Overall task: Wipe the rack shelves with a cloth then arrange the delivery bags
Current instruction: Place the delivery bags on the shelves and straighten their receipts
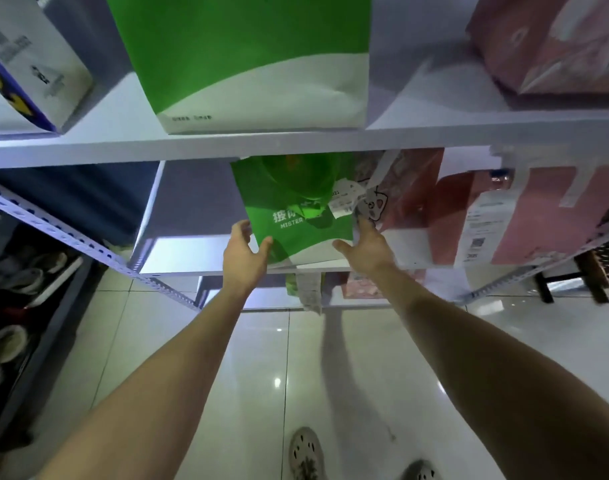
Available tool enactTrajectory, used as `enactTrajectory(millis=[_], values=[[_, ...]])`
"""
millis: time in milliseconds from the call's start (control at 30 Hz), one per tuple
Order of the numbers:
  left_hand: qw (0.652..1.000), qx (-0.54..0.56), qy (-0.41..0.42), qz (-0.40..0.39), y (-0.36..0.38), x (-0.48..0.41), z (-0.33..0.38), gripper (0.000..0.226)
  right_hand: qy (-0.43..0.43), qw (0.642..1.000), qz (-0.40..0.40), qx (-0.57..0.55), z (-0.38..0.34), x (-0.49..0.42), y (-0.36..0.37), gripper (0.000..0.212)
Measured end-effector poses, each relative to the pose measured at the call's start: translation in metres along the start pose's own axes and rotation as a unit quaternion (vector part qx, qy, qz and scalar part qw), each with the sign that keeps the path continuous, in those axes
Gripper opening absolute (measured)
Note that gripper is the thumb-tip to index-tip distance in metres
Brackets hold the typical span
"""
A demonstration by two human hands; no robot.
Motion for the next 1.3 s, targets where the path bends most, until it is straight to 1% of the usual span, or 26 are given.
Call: enactTrajectory(millis=[100,133,267,467,567,700,800,867,900,967,1000,1100,1300], values=[[0.999,-0.033,0.025,-0.008,0.005,-0.017,-0.002,0.028,-0.014,1.000,0.003,-0.025,-0.008,-0.012,0.014,0.043],[0.999,-0.036,0.025,-0.006,0.005,-0.017,-0.005,0.024,-0.017,0.999,0.009,-0.027,-0.008,-0.011,0.019,0.036],[1.000,-0.020,0.010,-0.001,-0.006,-0.001,-0.024,0.023,-0.022,0.999,0.015,-0.017,-0.004,0.007,0.037,0.029],[1.000,-0.013,-0.020,0.001,-0.041,0.047,-0.061,0.022,-0.041,0.999,-0.019,-0.026,-0.007,0.063,0.061,0.025],[0.998,-0.031,-0.032,0.033,-0.059,0.084,-0.083,0.021,-0.060,0.997,-0.038,-0.007,-0.009,0.101,0.076,0.022],[0.994,-0.015,-0.082,0.073,-0.076,0.148,-0.120,0.018,-0.092,0.994,-0.063,0.015,0.000,0.154,0.098,0.024],[0.991,-0.010,-0.114,0.070,-0.074,0.193,-0.150,0.016,-0.080,0.990,-0.112,0.007,0.024,0.185,0.122,0.025],[0.991,-0.026,-0.121,0.055,-0.069,0.214,-0.167,0.015,-0.059,0.988,-0.143,0.005,0.042,0.198,0.138,0.016],[0.991,-0.042,-0.119,0.047,-0.064,0.220,-0.174,0.015,-0.046,0.987,-0.152,0.003,0.051,0.200,0.144,0.018],[0.990,-0.064,-0.123,0.022,-0.052,0.228,-0.190,0.010,-0.029,0.987,-0.160,0.006,0.068,0.201,0.158,0.030],[0.990,-0.063,-0.128,0.006,-0.045,0.228,-0.199,0.012,-0.025,0.987,-0.160,0.006,0.076,0.198,0.165,0.032],[0.988,-0.053,-0.140,-0.038,-0.019,0.218,-0.225,0.035,-0.020,0.986,-0.166,0.005,0.098,0.183,0.191,0.033],[0.983,-0.072,-0.164,-0.030,0.038,0.164,-0.283,0.044,0.002,0.986,-0.167,-0.007,0.140,0.134,0.247,0.043]])
Point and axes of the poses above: each hand's wrist, its own x-axis away from the middle knuckle, its own y-axis out of the palm, z = x × y, the point moved 4 cm from there along -x, towards the middle knuckle, and after that the axes turned 13 degrees about -x, right-handed, at the moved point
